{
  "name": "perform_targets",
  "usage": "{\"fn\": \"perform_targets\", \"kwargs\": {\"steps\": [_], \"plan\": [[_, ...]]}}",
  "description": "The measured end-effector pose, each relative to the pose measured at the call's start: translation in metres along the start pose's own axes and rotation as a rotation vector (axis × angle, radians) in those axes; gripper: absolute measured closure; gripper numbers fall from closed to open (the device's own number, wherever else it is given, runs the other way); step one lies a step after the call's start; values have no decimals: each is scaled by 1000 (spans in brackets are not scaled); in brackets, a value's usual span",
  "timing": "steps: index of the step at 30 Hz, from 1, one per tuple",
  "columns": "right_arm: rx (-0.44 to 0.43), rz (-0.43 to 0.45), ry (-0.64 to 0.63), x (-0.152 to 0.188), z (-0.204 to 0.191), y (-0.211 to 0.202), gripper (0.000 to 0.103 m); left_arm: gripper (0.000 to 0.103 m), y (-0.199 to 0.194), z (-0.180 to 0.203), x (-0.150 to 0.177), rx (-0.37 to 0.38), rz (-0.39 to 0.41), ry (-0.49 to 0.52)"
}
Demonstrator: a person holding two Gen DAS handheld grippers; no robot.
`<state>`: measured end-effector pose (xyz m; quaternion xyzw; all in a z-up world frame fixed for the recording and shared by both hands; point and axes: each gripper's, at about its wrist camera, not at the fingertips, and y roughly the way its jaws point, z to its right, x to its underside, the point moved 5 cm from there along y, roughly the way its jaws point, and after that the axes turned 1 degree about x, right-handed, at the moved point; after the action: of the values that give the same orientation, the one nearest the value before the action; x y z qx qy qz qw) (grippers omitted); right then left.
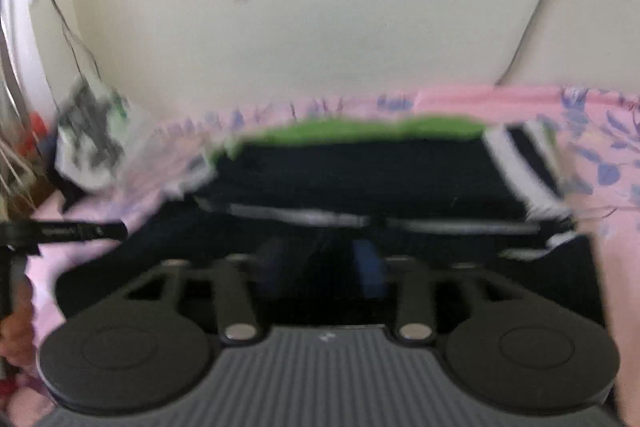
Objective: Fold small clothes
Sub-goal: 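Smooth the folded black garment with the left gripper while the right gripper presses it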
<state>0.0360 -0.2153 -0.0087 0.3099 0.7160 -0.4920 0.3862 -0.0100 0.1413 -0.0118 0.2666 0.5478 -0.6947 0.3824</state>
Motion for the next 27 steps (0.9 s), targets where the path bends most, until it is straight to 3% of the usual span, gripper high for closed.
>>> {"fn": "perform_targets", "kwargs": {"steps": [4,9,11,12,13,14,16,18,22,27], "plan": [[86,76,-6,1,21,-36,60,99,-15,26,-20,73,64,62],[88,24,57,26,36,-53,65,96,-2,81,-8,244,15,188],[95,-50,53,38,43,-38,69,96,12,97,9,232,-31,282],[118,-93,63,47,46,-33,71,95,21,99,19,191,-58,323],[109,-56,78,52,54,-33,74,95,35,92,31,119,-97,353],[81,-47,149,51,61,-34,77,95,31,88,34,136,-45,350],[65,-29,229,53,72,-35,78,95,19,77,32,149,-65,309],[63,-22,216,54,70,-33,76,95,10,71,33,162,-51,309],[36,-31,158,55,61,-35,57,93,12,54,25,229,-73,210],[52,-30,144,56,60,-31,57,93,26,45,25,287,-112,133]]}}
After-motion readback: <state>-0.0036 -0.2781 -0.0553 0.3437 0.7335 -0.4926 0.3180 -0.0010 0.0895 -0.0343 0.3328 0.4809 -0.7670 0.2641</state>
